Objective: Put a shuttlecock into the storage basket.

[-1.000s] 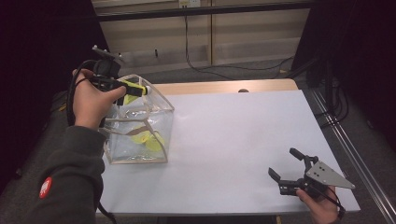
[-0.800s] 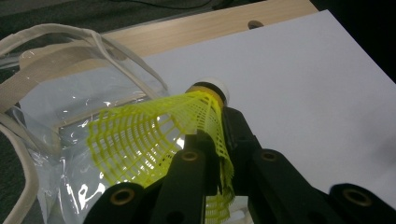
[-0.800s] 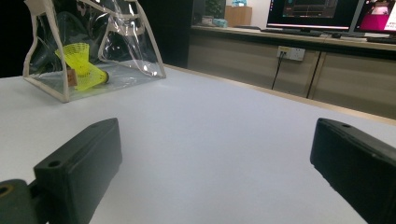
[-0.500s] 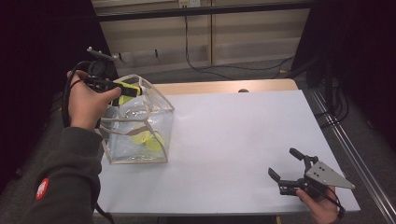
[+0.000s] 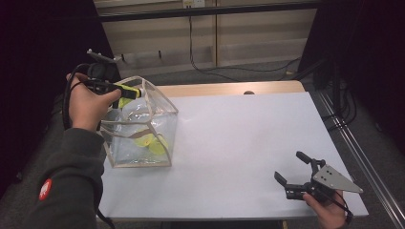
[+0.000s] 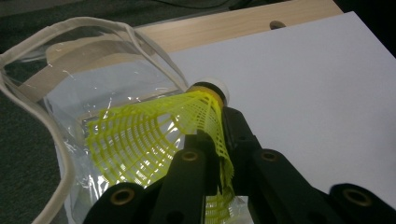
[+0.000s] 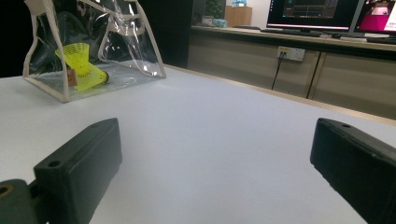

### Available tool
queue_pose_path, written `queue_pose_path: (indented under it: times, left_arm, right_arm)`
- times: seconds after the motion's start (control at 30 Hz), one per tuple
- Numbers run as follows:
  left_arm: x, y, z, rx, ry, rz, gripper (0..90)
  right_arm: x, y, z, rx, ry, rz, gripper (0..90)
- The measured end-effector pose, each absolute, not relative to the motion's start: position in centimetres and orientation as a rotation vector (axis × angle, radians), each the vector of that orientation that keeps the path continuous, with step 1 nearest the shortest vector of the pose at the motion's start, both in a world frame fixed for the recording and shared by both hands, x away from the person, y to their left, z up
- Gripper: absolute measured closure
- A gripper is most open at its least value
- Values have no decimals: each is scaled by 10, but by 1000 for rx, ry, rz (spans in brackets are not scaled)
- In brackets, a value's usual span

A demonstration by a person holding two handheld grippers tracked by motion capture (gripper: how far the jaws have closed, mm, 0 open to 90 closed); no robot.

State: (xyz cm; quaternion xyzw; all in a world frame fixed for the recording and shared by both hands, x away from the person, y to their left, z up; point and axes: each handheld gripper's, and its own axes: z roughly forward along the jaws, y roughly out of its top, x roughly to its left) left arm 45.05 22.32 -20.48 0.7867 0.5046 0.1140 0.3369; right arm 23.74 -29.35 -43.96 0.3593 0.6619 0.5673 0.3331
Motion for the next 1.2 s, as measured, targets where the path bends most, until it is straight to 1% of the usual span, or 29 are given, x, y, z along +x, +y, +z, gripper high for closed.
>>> queue_pose_path:
  times: [1.2]
  left_arm:
    - [468, 235, -223, 2019, 1384, 369, 866]
  right_arm:
    - [238, -294, -440, 944, 1730, 1479, 20]
